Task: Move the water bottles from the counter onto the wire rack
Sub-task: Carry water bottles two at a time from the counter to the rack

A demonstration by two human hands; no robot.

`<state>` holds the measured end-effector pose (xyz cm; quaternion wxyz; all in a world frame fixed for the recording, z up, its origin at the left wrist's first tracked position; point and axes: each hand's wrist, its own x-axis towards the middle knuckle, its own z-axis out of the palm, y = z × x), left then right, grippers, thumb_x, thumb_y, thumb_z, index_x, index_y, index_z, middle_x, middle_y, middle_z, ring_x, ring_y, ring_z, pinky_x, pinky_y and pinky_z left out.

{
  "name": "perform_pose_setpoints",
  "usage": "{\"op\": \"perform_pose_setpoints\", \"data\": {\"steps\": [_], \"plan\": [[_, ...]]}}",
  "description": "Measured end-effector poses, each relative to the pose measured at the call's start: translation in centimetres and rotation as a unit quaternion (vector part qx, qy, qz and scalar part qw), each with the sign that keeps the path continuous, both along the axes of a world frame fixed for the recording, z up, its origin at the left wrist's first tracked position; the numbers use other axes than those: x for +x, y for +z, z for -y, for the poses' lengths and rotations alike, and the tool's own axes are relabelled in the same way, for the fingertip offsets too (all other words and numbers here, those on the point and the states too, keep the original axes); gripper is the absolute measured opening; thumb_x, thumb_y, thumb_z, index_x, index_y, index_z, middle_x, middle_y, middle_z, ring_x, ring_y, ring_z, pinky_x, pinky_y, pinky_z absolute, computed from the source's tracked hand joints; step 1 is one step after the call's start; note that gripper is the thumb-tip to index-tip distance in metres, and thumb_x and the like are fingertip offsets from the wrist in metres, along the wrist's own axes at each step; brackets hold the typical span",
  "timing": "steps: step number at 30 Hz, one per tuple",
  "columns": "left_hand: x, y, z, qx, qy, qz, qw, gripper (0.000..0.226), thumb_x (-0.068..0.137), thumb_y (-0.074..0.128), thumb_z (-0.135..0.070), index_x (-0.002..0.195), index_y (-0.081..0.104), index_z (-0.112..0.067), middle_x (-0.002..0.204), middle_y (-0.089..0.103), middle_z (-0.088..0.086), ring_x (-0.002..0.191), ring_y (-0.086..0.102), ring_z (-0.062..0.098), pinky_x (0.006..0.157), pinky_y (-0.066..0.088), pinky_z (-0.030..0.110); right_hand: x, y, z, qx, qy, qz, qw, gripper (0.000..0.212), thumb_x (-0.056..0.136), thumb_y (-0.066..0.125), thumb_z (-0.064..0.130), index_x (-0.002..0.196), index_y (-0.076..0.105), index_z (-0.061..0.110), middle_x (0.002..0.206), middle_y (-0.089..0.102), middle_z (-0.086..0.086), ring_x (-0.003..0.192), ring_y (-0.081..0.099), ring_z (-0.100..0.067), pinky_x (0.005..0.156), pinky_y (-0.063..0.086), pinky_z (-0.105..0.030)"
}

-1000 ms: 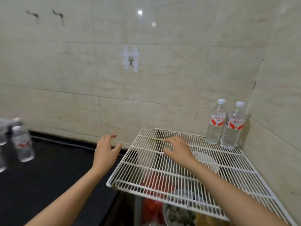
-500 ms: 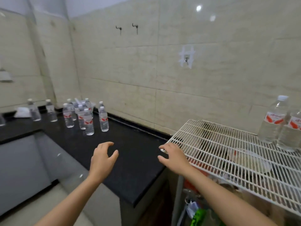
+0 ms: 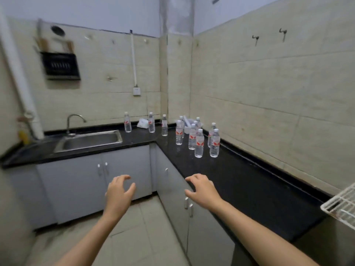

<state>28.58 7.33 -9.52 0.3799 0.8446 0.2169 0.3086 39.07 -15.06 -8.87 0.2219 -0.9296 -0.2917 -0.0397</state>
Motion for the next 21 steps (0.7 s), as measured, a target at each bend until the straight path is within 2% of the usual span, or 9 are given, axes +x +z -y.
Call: {"op": "perform_pose_setpoints", "data": {"steps": [5,11,16,21], "plan": [[-1.3,-1.7,-7.2,-0.042,0.045,-0.003,0.998,0.033,0.087,0.056,-0.012,0.118,0.054,-0.003,0.124,0.053,0.017,0.117,0.048,0.031,0.100,0.039,0.046,0.9,-0.9,-7.7,0.004,0.023,-0.007,1.000,0.045,0.088,0.051,0.035,0.131,0.047,0.022,0.135,0.045,-0.001,0.130,0.034,-0.018,0.102,0.026,-0.029],[-1.1,-5.5,-12.9,-0.067,0.076,-0.037,0.994,0.032,0.086,0.057,-0.011,0.116,0.055,-0.002,0.121,0.056,0.017,0.113,0.050,0.031,0.095,0.040,0.040,2.3,-3.9,-13.1,-0.036,0.025,-0.038,0.998,0.046,0.088,0.051,0.036,0.131,0.046,0.022,0.135,0.046,0.000,0.130,0.036,-0.014,0.101,0.027,-0.024],[2.0,-7.3,-15.7,-0.078,0.075,-0.055,0.993,0.030,0.085,0.057,-0.011,0.114,0.056,-0.002,0.120,0.056,0.016,0.113,0.050,0.031,0.094,0.040,0.038,5.9,-5.1,-15.9,-0.048,0.018,-0.058,0.997,0.045,0.087,0.052,0.035,0.130,0.047,0.022,0.135,0.046,0.000,0.129,0.037,-0.015,0.100,0.029,-0.024],[8.0,-7.0,-19.3,-0.075,0.066,-0.038,0.994,0.030,0.088,0.054,-0.013,0.117,0.054,-0.005,0.123,0.053,0.013,0.118,0.047,0.027,0.099,0.038,0.040,11.9,-5.5,-19.8,-0.016,0.042,-0.057,0.997,0.041,0.088,0.053,0.031,0.127,0.050,0.018,0.133,0.048,-0.002,0.128,0.037,-0.018,0.105,0.030,-0.028]]}}
